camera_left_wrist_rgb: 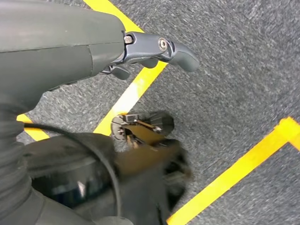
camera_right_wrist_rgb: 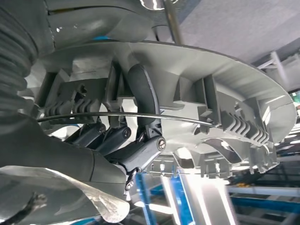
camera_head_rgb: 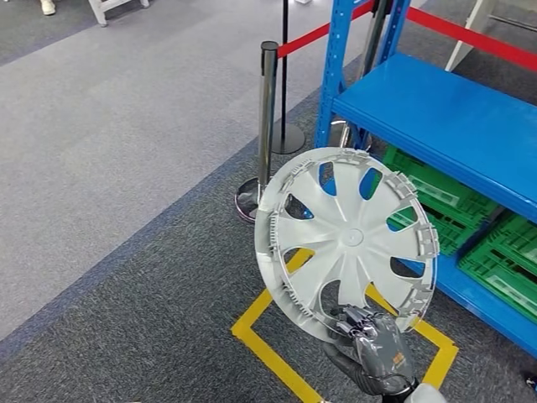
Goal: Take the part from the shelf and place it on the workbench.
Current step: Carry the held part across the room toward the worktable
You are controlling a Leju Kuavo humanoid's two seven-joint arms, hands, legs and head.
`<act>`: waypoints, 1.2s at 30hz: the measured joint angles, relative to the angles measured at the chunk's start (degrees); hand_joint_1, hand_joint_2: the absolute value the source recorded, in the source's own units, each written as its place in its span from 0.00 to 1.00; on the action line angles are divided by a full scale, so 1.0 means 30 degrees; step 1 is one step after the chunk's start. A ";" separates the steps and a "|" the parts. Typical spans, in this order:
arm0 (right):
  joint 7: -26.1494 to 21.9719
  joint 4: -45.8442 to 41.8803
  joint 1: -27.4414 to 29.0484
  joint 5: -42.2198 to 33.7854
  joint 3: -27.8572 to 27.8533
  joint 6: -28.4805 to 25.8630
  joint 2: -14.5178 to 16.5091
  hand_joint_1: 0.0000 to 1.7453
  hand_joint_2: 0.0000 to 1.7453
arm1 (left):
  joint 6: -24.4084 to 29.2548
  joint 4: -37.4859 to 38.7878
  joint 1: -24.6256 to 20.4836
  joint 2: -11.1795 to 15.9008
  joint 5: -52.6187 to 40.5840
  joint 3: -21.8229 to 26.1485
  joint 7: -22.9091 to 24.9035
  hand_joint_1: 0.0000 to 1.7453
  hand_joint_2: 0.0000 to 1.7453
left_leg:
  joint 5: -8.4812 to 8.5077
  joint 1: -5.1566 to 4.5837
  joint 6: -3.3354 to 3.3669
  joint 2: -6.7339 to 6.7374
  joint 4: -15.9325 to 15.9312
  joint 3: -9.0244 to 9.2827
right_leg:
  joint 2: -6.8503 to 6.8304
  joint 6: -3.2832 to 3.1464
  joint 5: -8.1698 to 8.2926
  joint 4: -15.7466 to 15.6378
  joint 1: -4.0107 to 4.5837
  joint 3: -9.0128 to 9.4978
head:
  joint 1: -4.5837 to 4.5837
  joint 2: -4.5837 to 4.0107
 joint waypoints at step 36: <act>0.0188 -0.0120 -0.0100 0.0393 0.0317 0.0188 -0.0361 1.00 1.00 | 0.0102 0.0004 -0.0118 -0.0018 -0.0750 -0.0117 0.0361 0.00 1.00 | 0.0266 -0.0560 0.1040 -0.0271 -0.0919 -0.0074 | -0.0044 0.0238 -0.0726 0.0533 0.0148 -0.0080 | 0.0153 0.0002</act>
